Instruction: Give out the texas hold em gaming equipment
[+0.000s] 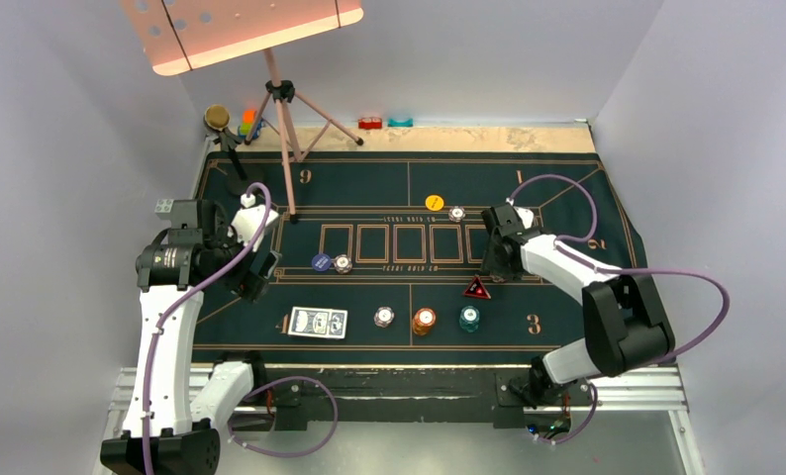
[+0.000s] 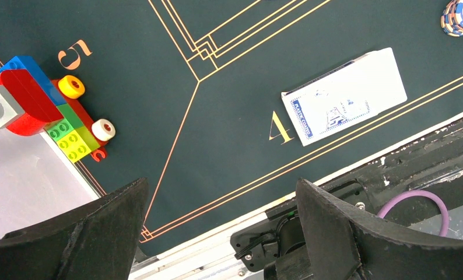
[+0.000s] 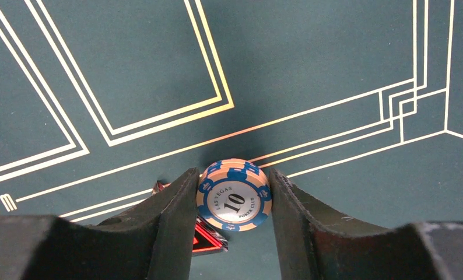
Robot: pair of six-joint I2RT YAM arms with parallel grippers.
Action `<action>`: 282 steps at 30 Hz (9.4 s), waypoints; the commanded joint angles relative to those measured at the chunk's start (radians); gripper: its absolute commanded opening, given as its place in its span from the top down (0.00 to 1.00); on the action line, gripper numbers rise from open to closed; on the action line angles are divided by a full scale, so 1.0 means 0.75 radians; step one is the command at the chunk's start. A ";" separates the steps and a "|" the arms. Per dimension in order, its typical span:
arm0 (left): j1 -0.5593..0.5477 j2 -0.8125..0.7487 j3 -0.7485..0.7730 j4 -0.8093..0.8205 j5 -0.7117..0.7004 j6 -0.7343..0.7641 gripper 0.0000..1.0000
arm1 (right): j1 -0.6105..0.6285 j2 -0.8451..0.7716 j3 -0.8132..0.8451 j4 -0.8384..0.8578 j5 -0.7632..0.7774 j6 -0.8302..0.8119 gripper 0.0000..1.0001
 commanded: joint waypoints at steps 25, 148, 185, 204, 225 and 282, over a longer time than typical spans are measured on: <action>-0.007 -0.011 -0.020 0.014 0.048 -0.029 0.00 | 0.916 -0.248 0.225 -0.233 0.012 0.063 0.06; -0.007 -0.068 -0.064 0.039 0.051 -0.031 0.00 | 0.859 0.172 0.630 -0.136 -0.064 -0.144 0.11; -0.008 -0.051 -0.046 0.037 0.055 -0.045 0.00 | 0.955 0.063 0.113 0.002 -0.216 0.050 0.41; -0.008 -0.056 -0.043 0.037 0.043 -0.036 0.00 | 0.891 0.006 0.219 -0.146 -0.116 0.031 0.82; -0.007 -0.054 -0.032 0.042 0.035 -0.031 0.00 | 0.309 0.733 1.071 -0.080 -0.100 -0.284 0.90; -0.008 -0.111 -0.056 0.004 0.075 -0.009 0.00 | 1.006 0.082 0.126 0.024 -0.089 0.100 0.21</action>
